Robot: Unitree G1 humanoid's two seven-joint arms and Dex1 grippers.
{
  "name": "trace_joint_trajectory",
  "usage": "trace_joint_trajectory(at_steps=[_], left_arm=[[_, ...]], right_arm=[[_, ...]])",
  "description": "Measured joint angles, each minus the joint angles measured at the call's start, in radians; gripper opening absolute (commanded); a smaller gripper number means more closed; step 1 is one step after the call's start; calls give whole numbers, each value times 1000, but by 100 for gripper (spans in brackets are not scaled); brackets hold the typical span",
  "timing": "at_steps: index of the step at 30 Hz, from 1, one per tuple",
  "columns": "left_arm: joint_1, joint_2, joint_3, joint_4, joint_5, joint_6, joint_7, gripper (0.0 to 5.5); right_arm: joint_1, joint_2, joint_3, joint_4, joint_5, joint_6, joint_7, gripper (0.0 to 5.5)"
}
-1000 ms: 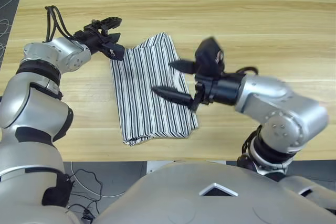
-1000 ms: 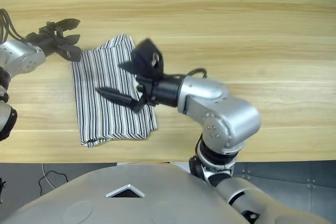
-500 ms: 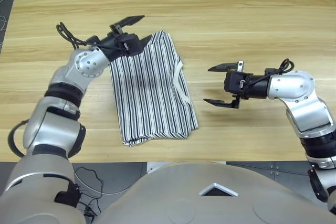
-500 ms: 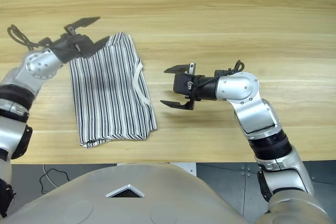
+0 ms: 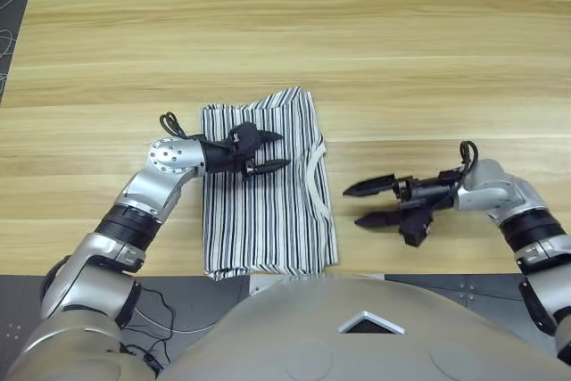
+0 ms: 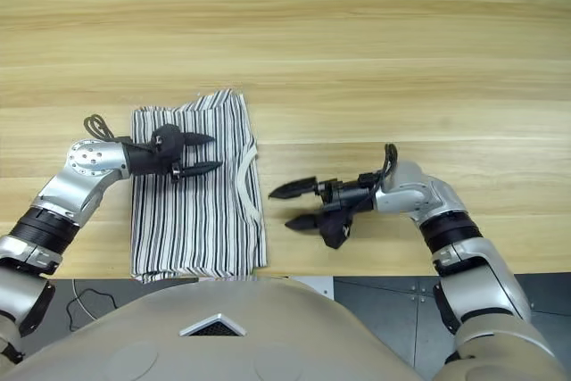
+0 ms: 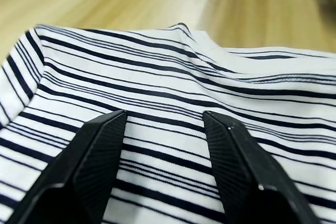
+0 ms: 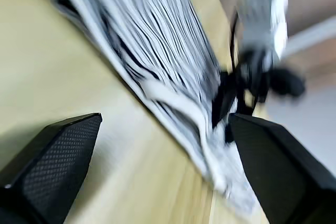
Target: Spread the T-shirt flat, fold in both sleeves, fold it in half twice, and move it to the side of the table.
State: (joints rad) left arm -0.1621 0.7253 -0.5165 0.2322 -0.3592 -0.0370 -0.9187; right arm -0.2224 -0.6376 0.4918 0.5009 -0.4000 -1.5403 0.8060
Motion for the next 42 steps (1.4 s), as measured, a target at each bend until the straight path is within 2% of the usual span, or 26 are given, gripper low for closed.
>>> trace_joint_trajectory(at_steps=[1, 4, 6, 9, 14, 21, 26, 30, 34, 42], left_arm=[[16, 9, 5, -30, 5, 45, -14, 270], [42, 9, 34, -55, 23, 76, -18, 270], [48, 2, 48, -55, 36, 80, -19, 270], [42, -31, 69, -32, 69, 73, -16, 270], [-40, -132, 97, 84, 152, 47, 59, 270], [-227, -248, 125, 359, 258, -13, 122, 270], [-247, -268, 146, 421, 267, -61, 119, 270], [-243, -272, 152, 430, 269, -94, 100, 270], [-237, -275, 159, 427, 277, -100, 82, 270], [-234, -287, 178, 427, 297, -98, 74, 270]], right_arm=[[-22, -7, 23, -22, -49, -56, 1, 447], [-57, -79, 113, -154, -66, -31, 16, 447], [-74, -134, 165, -245, -50, 37, 39, 447], [-65, -207, 226, -431, 9, 248, 120, 447], [-58, -209, 238, -525, 32, 435, 151, 447], [-60, -197, 235, -521, 11, 466, 135, 447], [-114, -148, 181, -393, -131, 397, -29, 447], [-214, -94, 139, -213, -333, 377, -274, 447], [-274, -70, 150, -86, -461, 348, -470, 447], [-275, -54, 204, -75, -506, 280, -587, 447]])
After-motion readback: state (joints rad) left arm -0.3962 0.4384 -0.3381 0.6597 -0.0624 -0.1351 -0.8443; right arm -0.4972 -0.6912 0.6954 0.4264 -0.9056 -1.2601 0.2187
